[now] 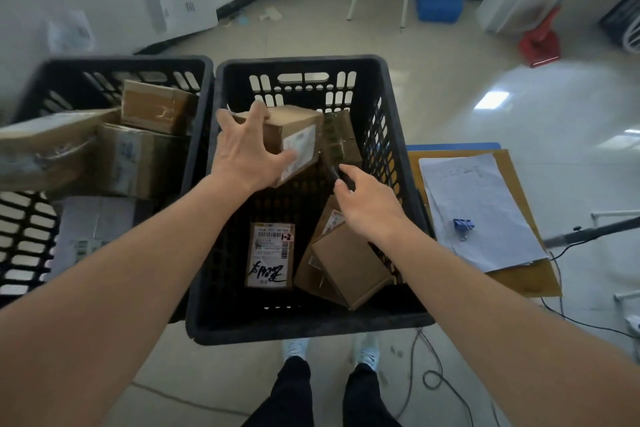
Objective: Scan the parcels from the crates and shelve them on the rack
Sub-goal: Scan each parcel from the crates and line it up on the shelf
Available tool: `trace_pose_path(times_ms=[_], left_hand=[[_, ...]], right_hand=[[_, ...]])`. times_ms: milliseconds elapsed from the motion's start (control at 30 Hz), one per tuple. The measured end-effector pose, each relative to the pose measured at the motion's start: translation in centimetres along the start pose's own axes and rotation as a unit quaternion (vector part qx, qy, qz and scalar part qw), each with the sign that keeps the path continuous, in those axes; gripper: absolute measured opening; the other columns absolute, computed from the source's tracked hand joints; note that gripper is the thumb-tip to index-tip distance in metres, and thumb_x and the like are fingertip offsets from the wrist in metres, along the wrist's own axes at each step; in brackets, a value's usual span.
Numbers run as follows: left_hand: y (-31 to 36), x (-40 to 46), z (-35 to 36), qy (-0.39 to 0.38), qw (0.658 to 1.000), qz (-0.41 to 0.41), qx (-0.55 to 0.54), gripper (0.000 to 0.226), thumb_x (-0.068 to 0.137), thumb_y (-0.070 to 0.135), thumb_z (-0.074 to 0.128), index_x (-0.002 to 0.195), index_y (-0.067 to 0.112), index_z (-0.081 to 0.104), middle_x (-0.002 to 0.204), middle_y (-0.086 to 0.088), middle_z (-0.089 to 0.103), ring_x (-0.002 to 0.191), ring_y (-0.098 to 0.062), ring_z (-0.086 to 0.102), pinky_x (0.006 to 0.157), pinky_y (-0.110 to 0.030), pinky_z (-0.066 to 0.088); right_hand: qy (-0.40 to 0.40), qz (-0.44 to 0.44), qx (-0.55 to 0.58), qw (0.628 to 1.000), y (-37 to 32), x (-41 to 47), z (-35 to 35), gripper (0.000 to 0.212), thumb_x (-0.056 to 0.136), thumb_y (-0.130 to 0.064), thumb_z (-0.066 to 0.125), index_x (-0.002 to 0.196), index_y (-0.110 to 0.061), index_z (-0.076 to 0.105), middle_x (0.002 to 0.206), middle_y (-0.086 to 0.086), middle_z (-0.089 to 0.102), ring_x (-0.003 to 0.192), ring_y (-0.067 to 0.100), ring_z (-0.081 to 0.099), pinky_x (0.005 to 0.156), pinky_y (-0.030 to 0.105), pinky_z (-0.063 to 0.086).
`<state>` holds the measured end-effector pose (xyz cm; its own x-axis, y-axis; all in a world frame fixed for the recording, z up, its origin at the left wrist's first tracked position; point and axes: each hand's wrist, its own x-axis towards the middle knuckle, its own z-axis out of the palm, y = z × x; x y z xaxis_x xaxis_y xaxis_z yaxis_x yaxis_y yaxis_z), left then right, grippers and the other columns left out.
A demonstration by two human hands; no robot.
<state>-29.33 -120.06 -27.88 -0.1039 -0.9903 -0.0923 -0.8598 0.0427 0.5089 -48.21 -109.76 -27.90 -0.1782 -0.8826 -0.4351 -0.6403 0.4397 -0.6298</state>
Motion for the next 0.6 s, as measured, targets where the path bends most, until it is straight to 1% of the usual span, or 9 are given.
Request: trace_pose_path(times_ms=[67, 100, 200, 267, 333, 400, 467, 533, 600], left_hand=[[0.3, -0.4, -0.8, 0.017, 1.000, -0.005, -0.026, 0.063, 0.085, 0.047, 0.082, 0.128, 0.032, 0.038, 0.137, -0.012, 0.032, 0.121, -0.038, 0.051, 0.099, -0.049, 0.055], [0.5, -0.6, -1.3, 0.020, 0.999, -0.013, -0.046, 0.061, 0.086, 0.046, 0.080, 0.128, 0.031, 0.039, 0.136, -0.012, 0.032, 0.122, -0.036, 0.051, 0.098, -0.048, 0.055], [1.0, -1.1, -2.9, 0.026, 0.993, -0.041, -0.111, 0.053, 0.091, 0.045, 0.076, 0.129, 0.030, 0.041, 0.135, -0.009, 0.034, 0.117, -0.031, 0.050, 0.089, -0.040, 0.049], [1.4, -1.5, -4.1, 0.026, 0.988, -0.049, -0.144, 0.050, 0.092, 0.046, 0.072, 0.129, 0.032, 0.042, 0.134, -0.009, 0.035, 0.114, -0.030, 0.049, 0.087, -0.042, 0.050], [1.5, -1.7, -5.3, 0.017, 0.984, -0.051, -0.169, 0.048, 0.090, 0.048, 0.070, 0.127, 0.033, 0.044, 0.134, -0.010, 0.037, 0.113, -0.032, 0.052, 0.088, -0.047, 0.056], [1.7, -2.2, -6.6, 0.012, 0.977, -0.052, -0.204, 0.053, 0.079, 0.054, 0.071, 0.123, 0.036, 0.047, 0.132, -0.011, 0.044, 0.112, -0.033, 0.058, 0.085, -0.048, 0.061], [1.9, -2.8, -7.8, 0.015, 0.969, -0.046, -0.244, 0.064, 0.067, 0.061, 0.073, 0.122, 0.039, 0.049, 0.130, -0.009, 0.055, 0.110, -0.030, 0.064, 0.082, -0.044, 0.062], [2.0, -3.3, -8.7, 0.024, 0.963, -0.039, -0.265, 0.074, 0.062, 0.062, 0.077, 0.127, 0.040, 0.048, 0.128, -0.007, 0.061, 0.110, -0.027, 0.066, 0.088, -0.045, 0.062], [2.0, -3.4, -9.5, 0.035, 0.960, -0.039, -0.276, 0.087, 0.058, 0.062, 0.082, 0.135, 0.039, 0.046, 0.127, -0.006, 0.064, 0.112, -0.027, 0.066, 0.097, -0.049, 0.060]], right_hand=[[-0.007, -0.007, 0.005, 1.000, -0.5, -0.5, -0.4, 0.051, 0.112, -0.046, 0.038, 0.162, -0.036, 0.037, 0.151, -0.001, 0.059, 0.136, 0.026, 0.056, 0.120, 0.055, 0.037], [-0.009, -0.012, 0.006, 1.000, -0.8, -0.7, -0.6, 0.051, 0.111, -0.047, 0.038, 0.161, -0.037, 0.038, 0.152, -0.001, 0.058, 0.133, 0.026, 0.057, 0.119, 0.054, 0.039], [-0.014, -0.036, 0.008, 0.999, -1.8, -1.7, -1.3, 0.051, 0.109, -0.050, 0.039, 0.159, -0.040, 0.041, 0.146, -0.003, 0.062, 0.110, 0.016, 0.064, 0.111, 0.051, 0.048], [-0.008, -0.056, 0.005, 0.998, -2.5, -2.4, -2.1, 0.051, 0.109, -0.051, 0.040, 0.158, -0.041, 0.043, 0.143, -0.005, 0.063, 0.105, 0.014, 0.063, 0.109, 0.048, 0.050], [0.007, -0.080, -0.003, 0.997, -3.2, -3.0, -3.1, 0.050, 0.108, -0.052, 0.041, 0.157, -0.041, 0.044, 0.141, -0.006, 0.064, 0.111, 0.018, 0.064, 0.106, 0.046, 0.052], [0.030, -0.108, -0.016, 0.994, -4.0, -3.6, -4.1, 0.048, 0.109, -0.051, 0.042, 0.155, -0.042, 0.046, 0.132, -0.008, 0.067, 0.111, 0.018, 0.064, 0.103, 0.044, 0.054], [0.051, -0.141, -0.032, 0.988, -4.8, -4.3, -4.9, 0.046, 0.110, -0.049, 0.042, 0.155, -0.042, 0.047, 0.125, -0.009, 0.069, 0.099, 0.013, 0.063, 0.097, 0.039, 0.055], [0.064, -0.168, -0.050, 0.982, -5.6, -5.0, -5.5, 0.047, 0.110, -0.048, 0.042, 0.156, -0.040, 0.046, 0.127, -0.008, 0.070, 0.096, 0.012, 0.062, 0.092, 0.036, 0.056], [0.067, -0.187, -0.074, 0.977, -6.4, -5.7, -6.1, 0.047, 0.111, -0.046, 0.044, 0.157, -0.039, 0.045, 0.130, -0.006, 0.069, 0.100, 0.015, 0.064, 0.085, 0.032, 0.055]])
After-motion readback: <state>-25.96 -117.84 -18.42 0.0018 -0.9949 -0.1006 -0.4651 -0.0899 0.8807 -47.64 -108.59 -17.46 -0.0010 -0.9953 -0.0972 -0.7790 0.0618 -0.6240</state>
